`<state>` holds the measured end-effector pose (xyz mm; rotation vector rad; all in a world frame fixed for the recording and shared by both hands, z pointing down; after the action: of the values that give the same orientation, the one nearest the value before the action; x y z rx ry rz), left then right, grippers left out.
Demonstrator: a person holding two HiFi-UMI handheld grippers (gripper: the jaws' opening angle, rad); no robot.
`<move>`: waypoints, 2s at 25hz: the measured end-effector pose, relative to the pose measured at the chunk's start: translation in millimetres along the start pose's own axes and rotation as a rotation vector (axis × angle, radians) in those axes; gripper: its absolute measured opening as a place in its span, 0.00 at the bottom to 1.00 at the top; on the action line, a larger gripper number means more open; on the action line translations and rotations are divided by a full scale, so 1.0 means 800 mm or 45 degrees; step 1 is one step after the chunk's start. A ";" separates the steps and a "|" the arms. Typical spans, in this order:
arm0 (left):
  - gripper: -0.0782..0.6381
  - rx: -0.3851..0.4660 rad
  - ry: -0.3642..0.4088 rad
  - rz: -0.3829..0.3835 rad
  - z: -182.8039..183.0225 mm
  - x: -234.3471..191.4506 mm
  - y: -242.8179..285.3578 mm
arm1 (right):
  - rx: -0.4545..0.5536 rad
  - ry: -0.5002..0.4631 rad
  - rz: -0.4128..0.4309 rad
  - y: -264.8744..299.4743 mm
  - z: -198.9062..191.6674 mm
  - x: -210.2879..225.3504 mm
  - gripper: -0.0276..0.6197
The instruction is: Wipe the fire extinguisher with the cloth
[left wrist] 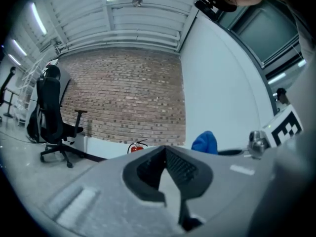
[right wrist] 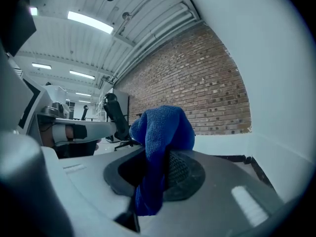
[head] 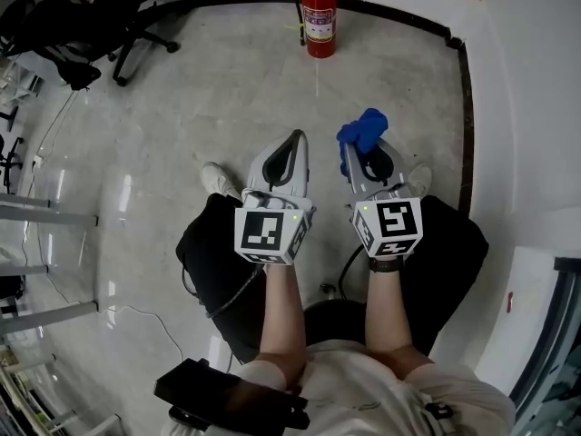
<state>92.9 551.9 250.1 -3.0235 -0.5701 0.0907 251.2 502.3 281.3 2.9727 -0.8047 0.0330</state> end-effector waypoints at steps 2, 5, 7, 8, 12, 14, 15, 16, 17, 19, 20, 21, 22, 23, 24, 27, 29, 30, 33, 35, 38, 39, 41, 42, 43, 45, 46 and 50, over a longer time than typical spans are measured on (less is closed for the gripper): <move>0.11 0.002 -0.001 0.014 0.000 -0.015 0.013 | 0.020 0.001 0.021 0.020 0.004 -0.002 0.16; 0.11 -0.002 -0.005 0.025 -0.002 -0.035 0.036 | 0.041 -0.002 0.063 0.050 0.007 -0.005 0.16; 0.11 -0.001 -0.008 0.018 -0.002 -0.047 0.053 | 0.046 0.000 0.072 0.071 0.011 -0.004 0.16; 0.11 0.002 -0.008 0.016 -0.001 -0.054 0.061 | 0.047 -0.002 0.074 0.082 0.014 -0.003 0.16; 0.11 0.025 -0.003 0.013 0.011 -0.080 0.095 | 0.056 -0.015 0.066 0.122 0.028 0.013 0.16; 0.11 0.035 0.004 0.007 0.018 -0.093 0.117 | 0.074 -0.017 0.051 0.143 0.038 0.025 0.16; 0.11 0.039 0.009 0.006 0.021 -0.101 0.128 | 0.085 -0.018 0.045 0.154 0.044 0.030 0.16; 0.11 0.042 0.016 0.004 0.025 -0.109 0.139 | 0.097 -0.021 0.040 0.166 0.050 0.035 0.16; 0.11 0.045 0.023 0.000 0.029 -0.116 0.150 | 0.108 -0.024 0.035 0.177 0.055 0.039 0.16; 0.11 0.055 0.035 -0.013 0.036 -0.127 0.173 | 0.126 -0.034 0.027 0.199 0.064 0.048 0.16; 0.11 0.061 0.040 -0.021 0.038 -0.132 0.184 | 0.133 -0.042 0.026 0.210 0.067 0.052 0.16; 0.11 0.067 0.046 -0.028 0.041 -0.138 0.195 | 0.141 -0.052 0.025 0.220 0.071 0.057 0.16; 0.11 0.072 0.054 -0.035 0.044 -0.144 0.206 | 0.152 -0.063 0.024 0.231 0.076 0.061 0.16; 0.11 0.078 0.063 -0.041 0.048 -0.150 0.218 | 0.166 -0.074 0.024 0.243 0.082 0.065 0.16; 0.11 0.085 0.073 -0.045 0.053 -0.158 0.230 | 0.184 -0.084 0.023 0.254 0.090 0.070 0.16; 0.11 0.112 0.113 -0.056 0.072 -0.184 0.267 | 0.233 -0.131 0.032 0.293 0.114 0.080 0.16; 0.11 0.121 0.142 -0.066 0.082 -0.199 0.291 | 0.242 -0.163 0.039 0.319 0.126 0.087 0.16; 0.11 0.121 0.158 -0.068 0.086 -0.206 0.303 | 0.242 -0.173 0.035 0.331 0.130 0.091 0.16; 0.11 0.124 0.182 -0.068 0.093 -0.227 0.338 | 0.212 -0.202 0.029 0.372 0.134 0.105 0.16; 0.11 0.126 0.162 -0.064 0.089 -0.242 0.357 | 0.139 -0.247 0.039 0.401 0.127 0.111 0.16; 0.11 0.099 0.146 -0.061 0.078 -0.270 0.386 | 0.003 -0.297 0.035 0.448 0.106 0.122 0.16; 0.11 0.092 0.146 -0.060 0.075 -0.283 0.396 | -0.036 -0.302 0.032 0.467 0.099 0.124 0.16; 0.11 0.095 0.138 -0.059 0.067 -0.312 0.413 | -0.122 -0.305 0.031 0.506 0.085 0.123 0.16; 0.11 0.099 0.128 -0.059 0.063 -0.328 0.420 | -0.167 -0.307 0.037 0.526 0.079 0.121 0.16; 0.11 0.102 0.117 -0.057 0.060 -0.343 0.427 | -0.209 -0.315 0.047 0.546 0.074 0.118 0.16; 0.11 0.095 0.102 -0.046 0.055 -0.374 0.440 | -0.268 -0.379 0.044 0.581 0.072 0.110 0.16; 0.11 0.088 0.100 -0.041 0.053 -0.390 0.446 | -0.294 -0.449 0.018 0.598 0.072 0.106 0.16; 0.11 0.058 0.099 -0.022 0.040 -0.444 0.469 | -0.411 -0.862 -0.119 0.668 0.053 0.096 0.17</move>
<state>-103.9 74.8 207.2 -2.9621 -0.5791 -0.0148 48.3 0.1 270.4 2.6897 -0.6246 -1.0417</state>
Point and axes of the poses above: the fingertips, and each gripper's own axes: y forward along the fingers, x to its right, z out of its top, the point moved 9 cm from there along -y, backward along the fingers, and after that the axes turned 10 degrees about -z, right-handed, at the moved point
